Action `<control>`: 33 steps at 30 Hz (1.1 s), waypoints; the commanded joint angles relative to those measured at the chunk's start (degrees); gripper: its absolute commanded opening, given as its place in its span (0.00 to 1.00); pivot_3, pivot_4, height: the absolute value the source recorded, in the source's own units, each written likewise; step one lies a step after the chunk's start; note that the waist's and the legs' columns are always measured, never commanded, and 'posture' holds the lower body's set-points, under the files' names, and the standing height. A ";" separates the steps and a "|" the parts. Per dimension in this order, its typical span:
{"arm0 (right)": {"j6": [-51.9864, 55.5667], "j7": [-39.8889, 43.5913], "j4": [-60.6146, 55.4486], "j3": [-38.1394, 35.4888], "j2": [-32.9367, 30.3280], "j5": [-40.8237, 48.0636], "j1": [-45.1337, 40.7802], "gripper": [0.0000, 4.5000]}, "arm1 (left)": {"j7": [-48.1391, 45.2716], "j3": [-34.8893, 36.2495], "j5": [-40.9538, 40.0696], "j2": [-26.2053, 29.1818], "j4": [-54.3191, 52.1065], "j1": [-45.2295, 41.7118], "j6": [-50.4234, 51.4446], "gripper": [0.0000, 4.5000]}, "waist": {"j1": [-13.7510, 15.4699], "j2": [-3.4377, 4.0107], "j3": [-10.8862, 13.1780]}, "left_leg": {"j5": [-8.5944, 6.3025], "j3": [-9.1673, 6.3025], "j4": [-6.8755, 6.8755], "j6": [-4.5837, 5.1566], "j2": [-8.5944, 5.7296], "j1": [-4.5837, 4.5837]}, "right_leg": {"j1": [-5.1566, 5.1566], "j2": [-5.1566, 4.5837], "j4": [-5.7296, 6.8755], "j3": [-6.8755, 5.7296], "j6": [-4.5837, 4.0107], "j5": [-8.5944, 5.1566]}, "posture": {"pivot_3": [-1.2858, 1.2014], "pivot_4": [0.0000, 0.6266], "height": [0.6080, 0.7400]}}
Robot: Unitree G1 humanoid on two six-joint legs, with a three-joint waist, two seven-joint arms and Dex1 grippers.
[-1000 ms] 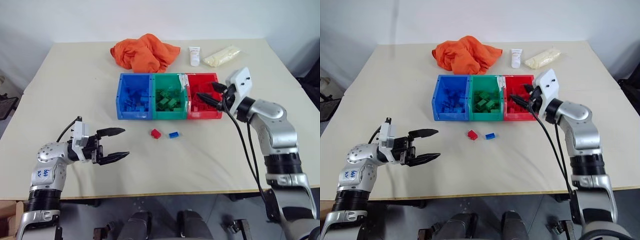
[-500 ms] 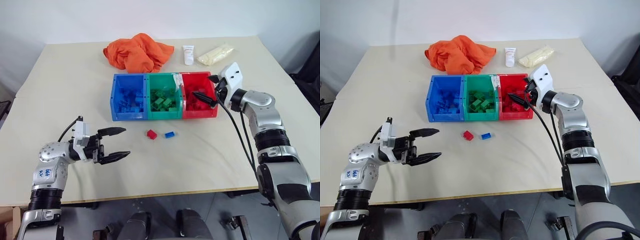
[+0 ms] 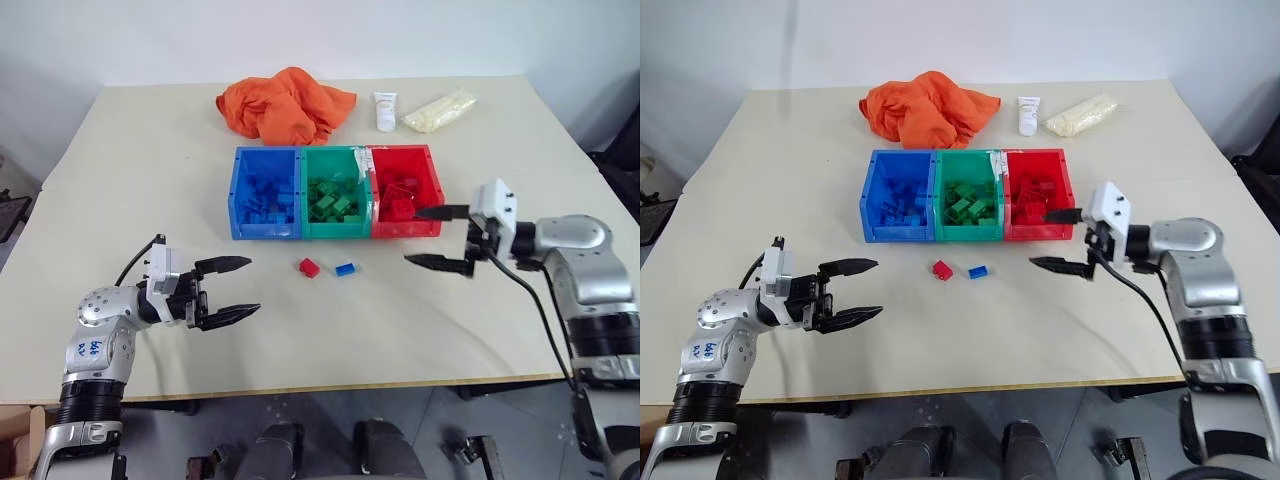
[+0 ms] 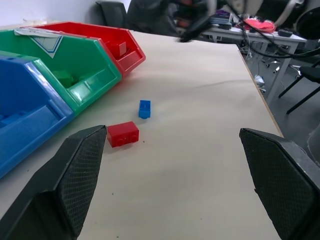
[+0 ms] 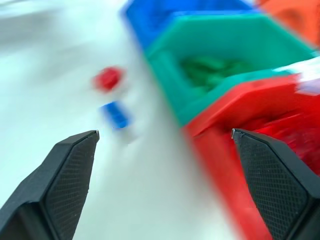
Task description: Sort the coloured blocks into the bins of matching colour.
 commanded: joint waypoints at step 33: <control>-1.94 4.63 -0.62 -7.07 -7.60 4.32 6.47 0.99 | 12.25 11.04 -2.23 11.25 -21.14 14.86 11.20 1.00 | 1.23 0.12 0.07 | -0.03 0.12 -0.06 0.01 0.06 0.03 | 0.04 0.00 -0.29 0.13 0.00 0.00 | 0.52 0.24 1.00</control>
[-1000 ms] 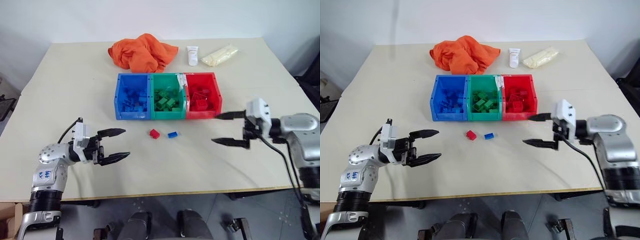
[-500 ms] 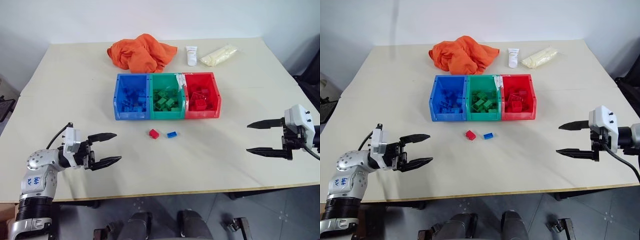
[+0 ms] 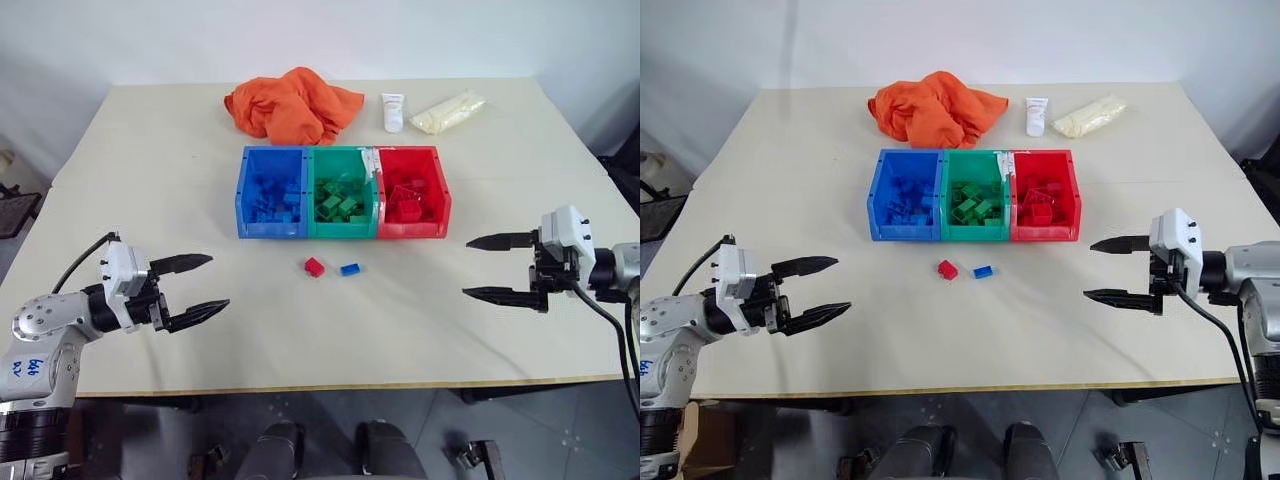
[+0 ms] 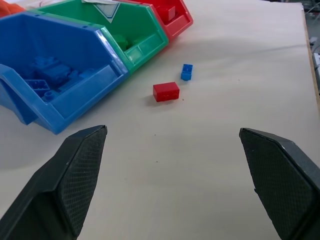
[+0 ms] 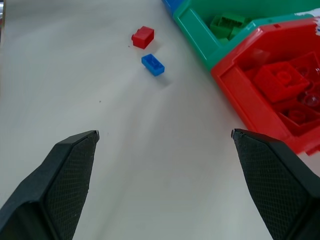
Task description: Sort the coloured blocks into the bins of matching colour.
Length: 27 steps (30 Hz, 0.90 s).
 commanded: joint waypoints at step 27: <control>1.26 -7.88 -11.36 -2.89 5.10 2.71 3.76 0.99 | 1.97 -24.97 8.20 -8.78 0.78 -22.76 4.42 1.00 | 1.22 0.02 0.03 | 0.00 0.04 0.08 -0.01 0.02 -0.01 | 0.02 0.06 -0.01 -0.09 -0.01 -0.01 | 0.52 0.24 1.00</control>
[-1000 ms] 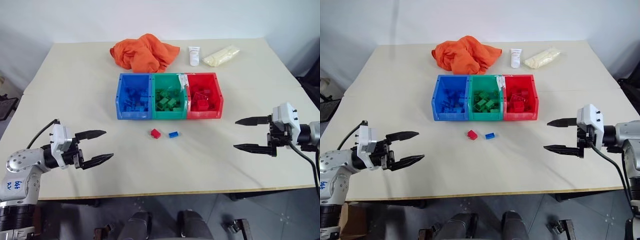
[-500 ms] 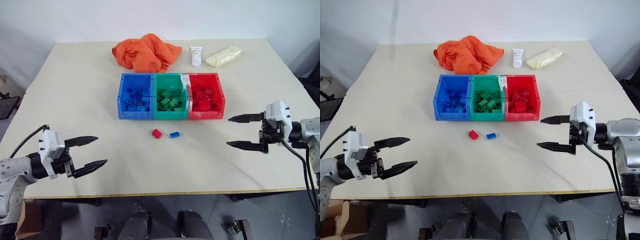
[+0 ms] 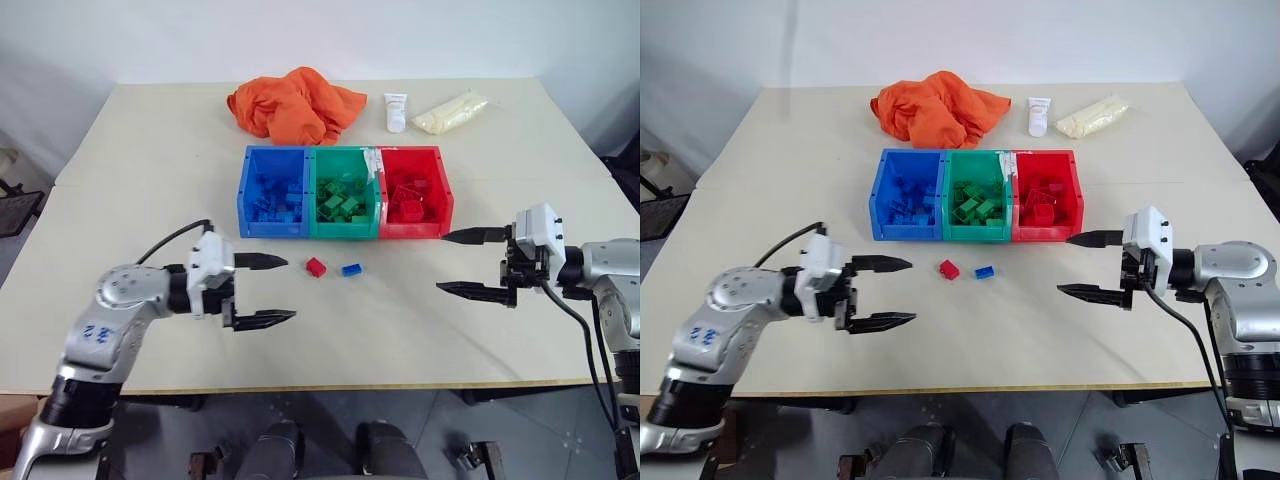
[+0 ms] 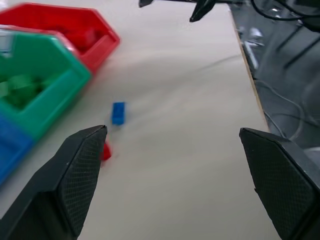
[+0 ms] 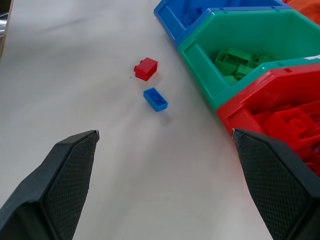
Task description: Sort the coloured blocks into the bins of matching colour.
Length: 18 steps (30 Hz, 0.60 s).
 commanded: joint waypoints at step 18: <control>5.10 -12.60 -21.38 -15.15 -0.08 6.35 22.26 0.99 | 5.19 -15.12 19.01 -19.58 31.42 -23.81 -6.57 1.00 | 0.51 -0.05 0.02 | 0.02 -0.01 0.15 0.04 -0.13 -0.04 | 0.05 0.04 0.21 -0.02 0.07 0.03 | 0.52 0.24 1.00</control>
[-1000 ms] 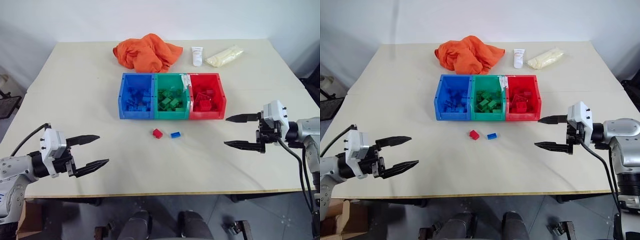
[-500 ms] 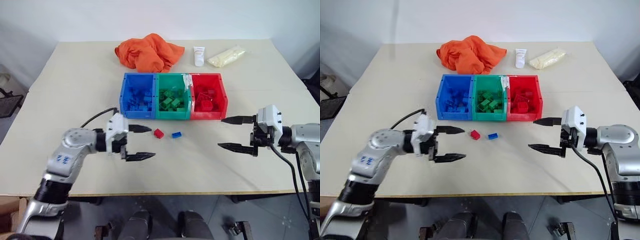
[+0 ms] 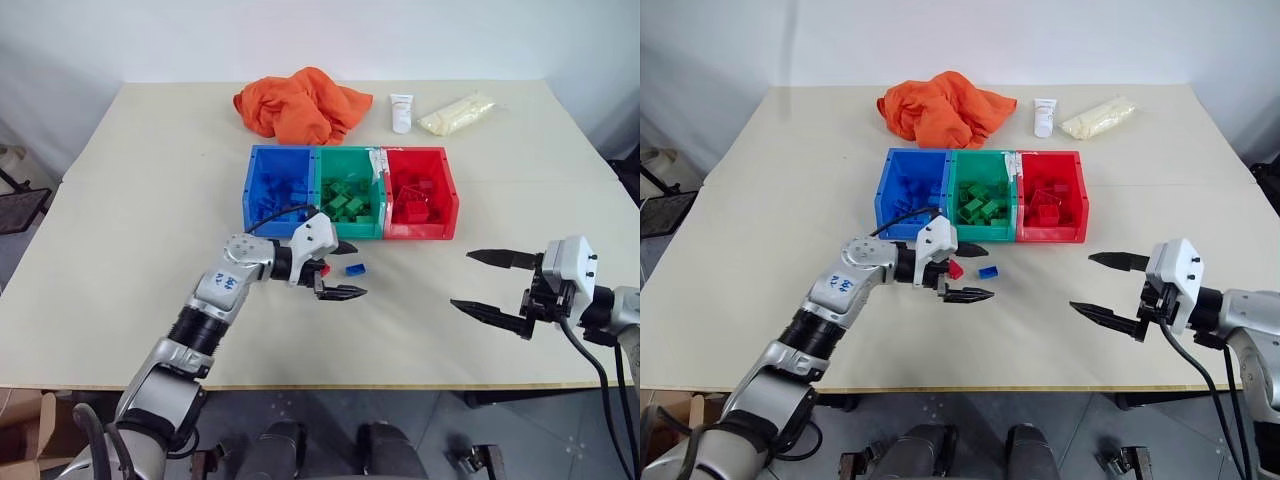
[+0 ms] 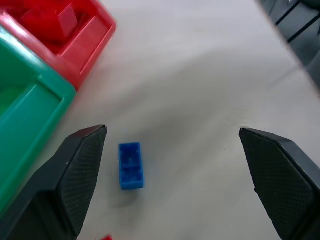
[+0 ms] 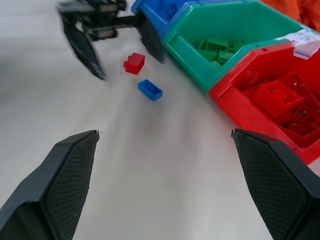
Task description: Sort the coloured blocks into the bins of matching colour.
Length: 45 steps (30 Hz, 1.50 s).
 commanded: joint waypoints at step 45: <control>0.22 -4.28 -1.66 -1.14 -1.29 1.34 -1.47 1.00 | 9.42 10.35 3.89 -0.37 -8.69 -6.63 16.55 0.11 | -0.18 -0.05 0.03 | 0.01 -0.01 0.03 0.02 0.00 0.00 | -0.01 -0.02 0.14 0.03 0.04 0.00 | 0.52 0.24 1.00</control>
